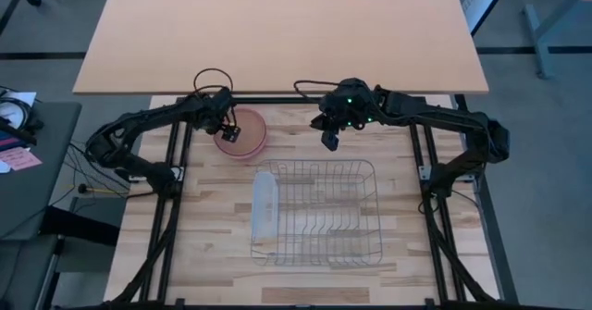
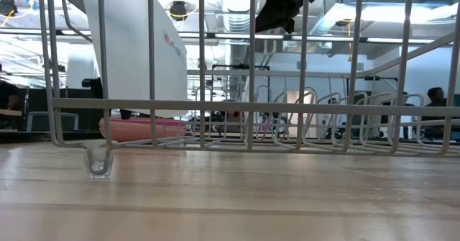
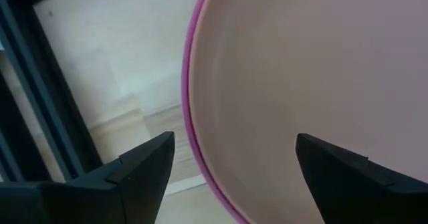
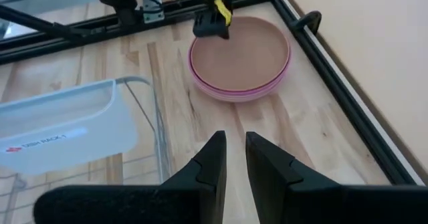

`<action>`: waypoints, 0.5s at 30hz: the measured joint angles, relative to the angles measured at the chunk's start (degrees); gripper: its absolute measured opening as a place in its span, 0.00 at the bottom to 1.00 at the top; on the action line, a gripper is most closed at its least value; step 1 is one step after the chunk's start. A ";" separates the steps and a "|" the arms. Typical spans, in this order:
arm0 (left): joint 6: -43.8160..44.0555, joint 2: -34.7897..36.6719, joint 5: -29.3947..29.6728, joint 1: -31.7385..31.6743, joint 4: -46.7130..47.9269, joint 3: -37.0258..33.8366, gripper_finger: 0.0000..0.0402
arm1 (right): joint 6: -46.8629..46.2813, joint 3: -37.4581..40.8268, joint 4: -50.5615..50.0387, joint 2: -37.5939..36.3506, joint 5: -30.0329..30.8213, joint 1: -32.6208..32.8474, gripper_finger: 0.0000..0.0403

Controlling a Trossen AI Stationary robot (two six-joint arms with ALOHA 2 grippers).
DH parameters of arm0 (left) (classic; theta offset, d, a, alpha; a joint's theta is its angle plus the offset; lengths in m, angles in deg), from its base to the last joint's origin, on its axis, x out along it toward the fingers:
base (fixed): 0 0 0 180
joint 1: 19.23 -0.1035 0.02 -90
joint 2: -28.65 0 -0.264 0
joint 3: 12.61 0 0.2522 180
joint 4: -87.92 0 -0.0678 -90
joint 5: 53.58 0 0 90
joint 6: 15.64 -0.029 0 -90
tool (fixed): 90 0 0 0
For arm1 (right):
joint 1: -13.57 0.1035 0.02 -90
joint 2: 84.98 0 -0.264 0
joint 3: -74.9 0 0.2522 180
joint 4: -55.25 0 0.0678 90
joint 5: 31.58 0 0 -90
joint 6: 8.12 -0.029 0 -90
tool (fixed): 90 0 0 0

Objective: Sort dishes
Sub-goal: Put the light brown plate in the dish rack

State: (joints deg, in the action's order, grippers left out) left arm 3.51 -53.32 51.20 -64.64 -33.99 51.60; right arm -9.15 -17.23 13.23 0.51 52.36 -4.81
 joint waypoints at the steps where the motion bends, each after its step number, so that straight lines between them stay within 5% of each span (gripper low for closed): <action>1: 0.47 -0.64 -0.18 0.21 -0.61 0.00 0.77 | 0.01 0.00 0.04 0.00 -0.02 0.00 0.16; 15: 3.91 -2.45 -4.26 2.07 -4.97 0.00 0.75 | 0.94 0.00 -0.65 -0.01 0.00 0.03 0.16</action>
State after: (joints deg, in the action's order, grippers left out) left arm 7.42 -55.77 46.93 -62.58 -38.96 51.60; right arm -8.21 -17.23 12.58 0.50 52.35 -4.78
